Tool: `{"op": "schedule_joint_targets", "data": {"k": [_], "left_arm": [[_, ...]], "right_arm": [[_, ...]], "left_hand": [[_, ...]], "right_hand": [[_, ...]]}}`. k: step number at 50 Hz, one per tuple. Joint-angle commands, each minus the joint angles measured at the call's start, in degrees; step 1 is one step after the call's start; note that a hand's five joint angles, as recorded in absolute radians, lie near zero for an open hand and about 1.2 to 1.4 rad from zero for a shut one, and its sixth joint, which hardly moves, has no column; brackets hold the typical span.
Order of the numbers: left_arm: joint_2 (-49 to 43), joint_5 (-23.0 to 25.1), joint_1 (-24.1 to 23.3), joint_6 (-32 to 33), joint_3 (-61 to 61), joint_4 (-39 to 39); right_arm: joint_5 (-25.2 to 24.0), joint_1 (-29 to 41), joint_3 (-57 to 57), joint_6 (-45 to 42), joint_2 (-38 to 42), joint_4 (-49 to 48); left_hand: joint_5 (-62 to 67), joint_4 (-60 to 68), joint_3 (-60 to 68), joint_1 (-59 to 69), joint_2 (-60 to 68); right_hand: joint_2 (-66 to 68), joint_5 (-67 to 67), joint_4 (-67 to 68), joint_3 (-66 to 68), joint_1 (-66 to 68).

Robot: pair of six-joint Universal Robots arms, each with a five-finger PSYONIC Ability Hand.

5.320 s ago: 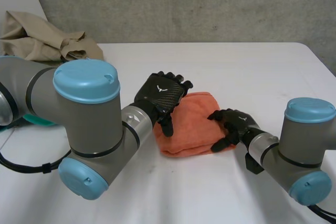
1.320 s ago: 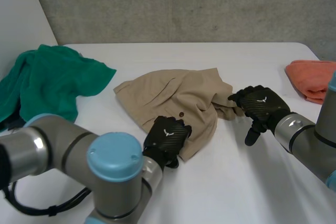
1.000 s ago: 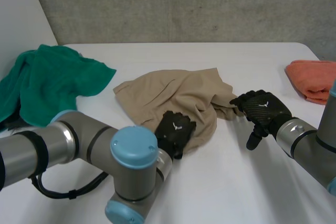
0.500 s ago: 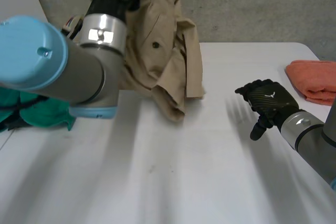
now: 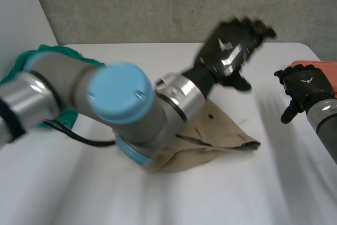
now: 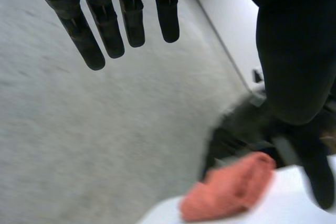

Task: Fold the laundry.

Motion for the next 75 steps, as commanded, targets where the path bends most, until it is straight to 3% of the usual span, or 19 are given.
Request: {"op": "schedule_joint_targets", "data": {"k": [1,6,11,22,25,30,37,40,44,45,47,51,53,60,67,75], "left_arm": [[12.8,-4.2,5.7,0.8,-5.1,-1.7],[21.5,-4.3,8.9,0.8,-11.4,-2.8],[27.2,-4.3,12.7,0.8,-17.9,-3.2],[29.2,-4.3,24.1,1.4,-28.2,-9.9],[26.7,-4.3,27.7,4.5,-31.1,-11.2],[20.6,-4.1,34.7,16.5,-33.4,-12.2],[13.6,-3.9,39.2,24.1,-33.5,-13.1],[12.8,-3.9,39.3,23.6,-33.5,-13.3],[12.8,-3.8,38.7,22.1,-34.0,-13.4],[12.8,-3.8,38.1,21.6,-34.2,-13.4],[12.8,-3.8,37.5,21.2,-34.6,-13.4],[12.6,-3.5,35.9,21.2,-35.4,-13.2],[12.1,-3.2,35.5,21.3,-35.9,-13.2],[10.2,-0.6,33.7,21.2,-35.7,-12.4],[4.8,0.1,25.5,20.7,-30.7,-9.6],[0.5,0.0,16.7,15.0,-24.5,-5.9]], "right_arm": [[-0.5,0.4,-1.2,-0.5,-1.7,0.6],[-1.6,2.3,-1.5,-1.1,-5.5,2.5],[-6.2,8.9,-2.5,-0.2,-8.5,10.0],[-7.6,26.9,-4.5,11.3,-6.0,13.4],[-7.7,28.7,-5.3,12.5,-3.1,13.4],[-7.2,35.2,-7.7,13.2,2.2,12.2],[-4.8,41.5,-10.6,13.0,8.5,6.4],[-1.2,42.2,-12.8,12.8,12.1,3.9],[2.8,42.6,-16.5,12.5,16.4,3.1],[3.8,42.8,-17.7,12.4,17.2,3.3],[5.0,42.3,-18.0,12.2,17.1,3.4],[6.7,41.6,-16.6,12.4,13.9,2.9],[6.8,39.8,-15.0,12.2,8.2,3.5],[5.0,29.5,-9.7,9.7,-3.9,4.5],[1.0,28.6,-7.8,10.0,-9.6,7.2],[-0.8,28.4,-6.3,11.4,-11.6,11.9]], "left_hand": [[1.2,0.7,0.1,0.0,0.1],[1.0,0.6,-0.1,-0.1,0.0],[-1.9,-2.3,-2.9,-3.0,-2.9],[-1.3,-1.8,-2.4,-2.5,-2.4],[-1.2,-1.6,-2.3,-2.3,-2.2],[-1.7,-2.1,-2.8,-2.8,-2.7],[-1.7,-2.1,-2.8,-2.8,-2.7],[-1.7,-2.1,-2.8,-2.8,-2.7],[-2.0,-2.5,-3.1,-3.2,-3.1],[-2.0,-2.5,-3.1,-3.2,-3.1],[-2.2,-2.6,-3.3,-3.3,-3.2],[-4.0,-4.5,-5.1,-5.2,-5.1],[-5.7,-6.1,-6.8,-6.9,-6.8],[-7.6,-8.0,-8.7,-8.7,-8.6],[-6.9,-7.3,-8.0,-8.0,-7.9],[-6.6,-7.0,-7.7,-7.7,-7.6]], "right_hand": [[-2.1,-2.5,-2.0,-1.8,-3.2],[-2.1,-2.5,-2.0,-1.8,-3.2],[-2.1,-2.5,-2.0,-1.8,-3.2],[-2.1,-2.5,-2.0,-1.8,-3.2],[-2.1,-2.5,-2.0,-1.8,-3.2],[-2.1,-2.5,-2.0,-1.8,-3.2],[-2.1,-2.5,-2.0,-1.8,-3.2],[-1.2,-1.6,-1.0,-0.9,-2.3],[31.0,30.7,31.2,31.3,30.0],[50.3,49.9,50.4,50.5,49.2],[67.8,67.5,68.0,68.1,66.8],[67.9,67.5,68.0,68.2,66.8],[67.9,67.5,68.0,68.2,66.8],[67.9,67.5,68.0,68.2,66.8],[67.9,67.5,68.0,68.2,66.8],[67.9,67.5,68.0,68.2,66.8]]}}
